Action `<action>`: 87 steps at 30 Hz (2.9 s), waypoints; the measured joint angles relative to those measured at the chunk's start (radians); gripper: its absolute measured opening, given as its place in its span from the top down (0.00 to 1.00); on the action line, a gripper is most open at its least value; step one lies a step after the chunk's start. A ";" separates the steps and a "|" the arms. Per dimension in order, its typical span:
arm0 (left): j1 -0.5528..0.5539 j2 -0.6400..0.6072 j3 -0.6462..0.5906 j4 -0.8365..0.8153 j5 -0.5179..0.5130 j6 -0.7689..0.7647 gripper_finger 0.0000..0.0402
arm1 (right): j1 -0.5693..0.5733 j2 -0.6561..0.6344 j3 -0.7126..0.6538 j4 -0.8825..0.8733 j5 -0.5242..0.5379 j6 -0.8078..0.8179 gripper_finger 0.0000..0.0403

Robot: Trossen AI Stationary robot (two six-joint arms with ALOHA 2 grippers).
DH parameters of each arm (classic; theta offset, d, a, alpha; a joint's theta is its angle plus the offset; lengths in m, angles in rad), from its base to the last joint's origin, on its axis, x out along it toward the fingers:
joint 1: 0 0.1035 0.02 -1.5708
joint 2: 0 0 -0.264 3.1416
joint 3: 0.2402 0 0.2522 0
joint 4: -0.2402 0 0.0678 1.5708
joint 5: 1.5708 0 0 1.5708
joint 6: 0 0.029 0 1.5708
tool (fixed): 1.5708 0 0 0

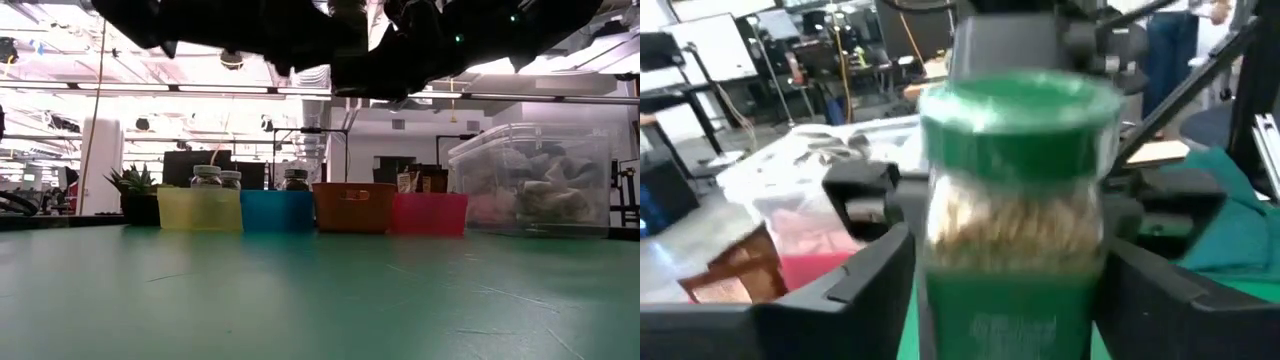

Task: Sort spices by type
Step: Put the green seasoning bottle into the blue bin

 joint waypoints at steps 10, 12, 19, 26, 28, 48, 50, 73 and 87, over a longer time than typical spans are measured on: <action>-0.005 0.000 0.168 -0.307 -0.003 0.036 0.27 | -0.006 0.000 0.000 -0.001 0.004 0.015 0.45; -0.005 -0.002 0.201 -0.369 -0.003 0.036 0.28 | -0.005 0.000 0.000 -0.001 0.016 0.014 0.45; -0.005 -0.071 0.220 -0.427 -0.003 0.065 0.28 | -0.006 0.000 0.000 -0.018 0.027 0.014 0.45; -0.004 -0.099 0.217 -0.445 0.013 0.052 0.28 | -0.006 0.000 0.000 -0.012 0.027 0.015 0.45; 0.000 -0.088 0.217 -0.444 0.026 0.035 0.28 | -0.006 0.000 0.000 -0.011 0.027 0.019 0.45; 0.028 -0.070 0.217 -0.408 0.037 -0.024 0.51 | -0.003 0.000 0.000 0.003 0.027 0.024 0.43; 0.032 -0.070 0.217 -0.409 0.042 -0.028 0.52 | -0.003 0.000 0.000 0.004 0.027 0.025 0.42; 0.118 -0.075 0.216 -0.552 -0.038 0.028 0.52 | -0.078 -0.096 0.000 -0.247 0.025 0.071 0.03; 0.414 -0.203 -0.132 -0.253 0.004 -0.107 0.50 | 0.041 -0.100 -0.210 0.101 0.083 0.190 0.06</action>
